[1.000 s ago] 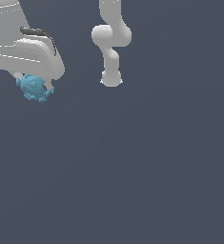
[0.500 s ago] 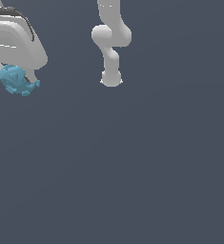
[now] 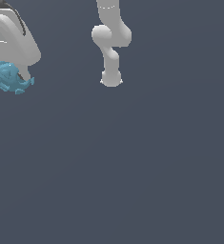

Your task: Pick up the object and move it to a goal position.

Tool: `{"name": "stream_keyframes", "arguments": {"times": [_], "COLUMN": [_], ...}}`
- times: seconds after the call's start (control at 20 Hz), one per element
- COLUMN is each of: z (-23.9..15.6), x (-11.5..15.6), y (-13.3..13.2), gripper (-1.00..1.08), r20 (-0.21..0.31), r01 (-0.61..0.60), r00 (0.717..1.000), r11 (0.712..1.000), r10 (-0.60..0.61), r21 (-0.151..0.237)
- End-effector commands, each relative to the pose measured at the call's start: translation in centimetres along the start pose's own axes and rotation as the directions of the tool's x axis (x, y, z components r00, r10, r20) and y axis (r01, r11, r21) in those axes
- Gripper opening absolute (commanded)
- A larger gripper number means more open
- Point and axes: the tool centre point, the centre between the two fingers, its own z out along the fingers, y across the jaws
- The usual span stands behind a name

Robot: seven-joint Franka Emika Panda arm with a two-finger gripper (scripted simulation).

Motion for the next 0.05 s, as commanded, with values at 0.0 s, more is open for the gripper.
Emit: {"name": "stream_keyframes", "arguments": {"times": [0.0], "z": [-0.06], "x": [0.04], "y": [0.03], "gripper": [-1.00], "r20": [0.000], "r01": [0.000], "r00": [1.000], "r11": [1.000], "r10": [0.000], "r21": [0.000]}}
